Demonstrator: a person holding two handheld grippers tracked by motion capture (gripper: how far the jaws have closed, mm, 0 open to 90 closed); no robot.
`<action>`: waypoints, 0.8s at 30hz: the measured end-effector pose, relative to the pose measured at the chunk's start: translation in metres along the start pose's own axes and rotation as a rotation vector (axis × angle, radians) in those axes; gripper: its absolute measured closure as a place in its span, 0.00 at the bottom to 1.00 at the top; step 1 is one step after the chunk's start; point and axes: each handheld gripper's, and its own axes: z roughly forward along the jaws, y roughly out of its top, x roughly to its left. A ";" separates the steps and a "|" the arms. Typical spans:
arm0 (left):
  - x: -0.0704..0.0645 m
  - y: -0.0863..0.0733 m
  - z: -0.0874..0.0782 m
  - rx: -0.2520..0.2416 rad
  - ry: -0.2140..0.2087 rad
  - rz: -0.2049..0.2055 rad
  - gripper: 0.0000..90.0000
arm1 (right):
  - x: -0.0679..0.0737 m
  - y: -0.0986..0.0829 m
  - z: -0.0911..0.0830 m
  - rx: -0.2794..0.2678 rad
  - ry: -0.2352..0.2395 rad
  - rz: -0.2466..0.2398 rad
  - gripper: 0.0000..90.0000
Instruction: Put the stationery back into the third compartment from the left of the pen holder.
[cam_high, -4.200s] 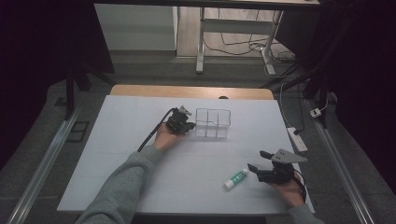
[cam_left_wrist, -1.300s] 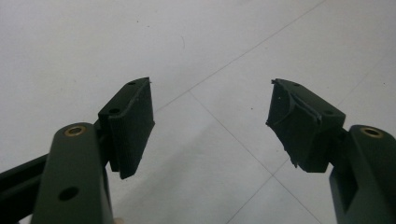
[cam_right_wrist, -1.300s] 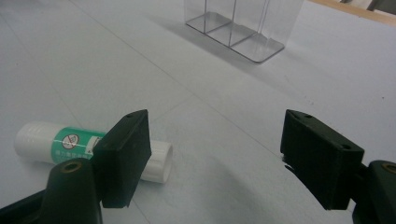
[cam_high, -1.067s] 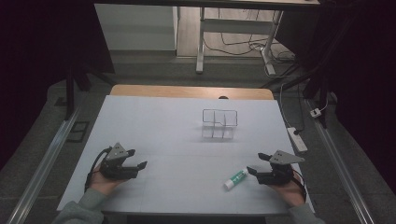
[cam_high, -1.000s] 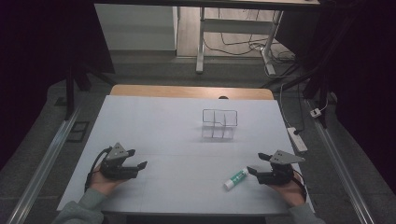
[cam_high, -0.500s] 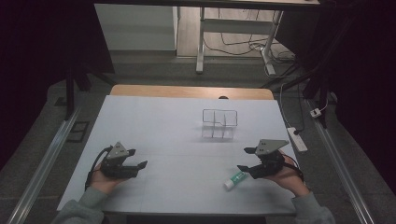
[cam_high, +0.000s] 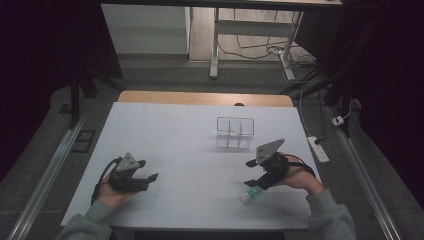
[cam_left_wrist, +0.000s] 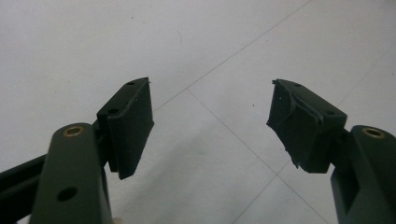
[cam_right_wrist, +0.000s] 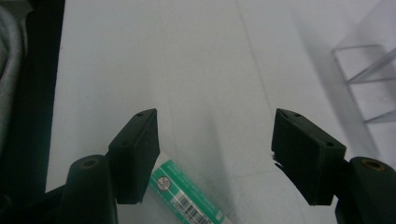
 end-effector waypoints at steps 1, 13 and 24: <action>0.000 0.000 0.000 0.000 -0.001 0.002 0.33 | 0.000 0.000 0.002 0.019 0.010 -0.009 0.36; 0.000 0.000 0.002 0.006 -0.012 0.008 0.33 | 0.015 -0.002 0.004 0.064 0.125 -0.069 0.37; 0.000 0.000 0.002 0.005 -0.016 0.010 0.33 | 0.027 -0.002 0.025 0.193 0.150 -0.144 0.41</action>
